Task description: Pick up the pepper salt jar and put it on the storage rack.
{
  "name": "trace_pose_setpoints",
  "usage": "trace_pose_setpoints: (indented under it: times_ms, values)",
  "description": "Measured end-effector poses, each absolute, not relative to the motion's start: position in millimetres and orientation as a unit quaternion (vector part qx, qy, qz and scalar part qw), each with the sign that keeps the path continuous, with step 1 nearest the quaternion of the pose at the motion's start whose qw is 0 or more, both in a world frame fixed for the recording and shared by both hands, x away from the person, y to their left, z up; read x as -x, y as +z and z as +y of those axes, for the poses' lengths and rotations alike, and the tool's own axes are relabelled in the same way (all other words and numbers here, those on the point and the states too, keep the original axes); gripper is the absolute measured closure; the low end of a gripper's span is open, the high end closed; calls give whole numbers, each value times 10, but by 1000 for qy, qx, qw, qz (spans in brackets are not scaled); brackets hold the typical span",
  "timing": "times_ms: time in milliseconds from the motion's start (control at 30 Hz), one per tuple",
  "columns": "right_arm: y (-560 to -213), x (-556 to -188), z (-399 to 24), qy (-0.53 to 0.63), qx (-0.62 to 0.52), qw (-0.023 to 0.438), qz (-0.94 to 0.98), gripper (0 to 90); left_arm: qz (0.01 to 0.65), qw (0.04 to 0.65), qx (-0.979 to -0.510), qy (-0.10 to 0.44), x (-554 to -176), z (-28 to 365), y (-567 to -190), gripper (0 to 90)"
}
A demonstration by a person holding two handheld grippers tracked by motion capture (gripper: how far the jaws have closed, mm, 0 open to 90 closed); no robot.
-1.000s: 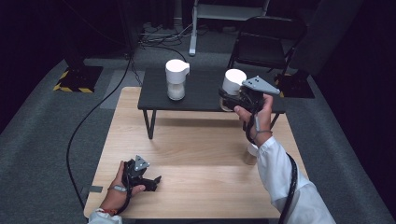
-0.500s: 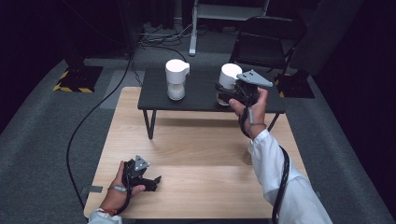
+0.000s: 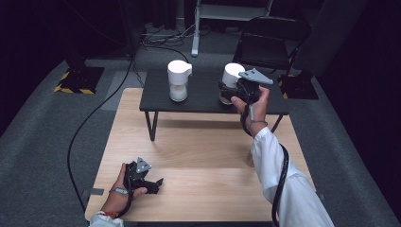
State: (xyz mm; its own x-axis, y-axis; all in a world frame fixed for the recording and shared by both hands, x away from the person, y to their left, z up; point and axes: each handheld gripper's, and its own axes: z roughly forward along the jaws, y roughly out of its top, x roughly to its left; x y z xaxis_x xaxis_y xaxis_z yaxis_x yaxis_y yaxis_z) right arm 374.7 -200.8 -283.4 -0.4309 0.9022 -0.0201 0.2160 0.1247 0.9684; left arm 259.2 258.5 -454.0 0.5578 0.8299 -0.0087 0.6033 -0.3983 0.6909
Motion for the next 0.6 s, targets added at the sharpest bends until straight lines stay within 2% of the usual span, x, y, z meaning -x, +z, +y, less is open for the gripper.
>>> trace_pose_setpoints:
  times_ms: [600]
  values:
    - [-2888, -3803, -1973, 516, -420, 329, 670, 294, 437, 330, -819, 171, -2594, 2587, -4540, 1]
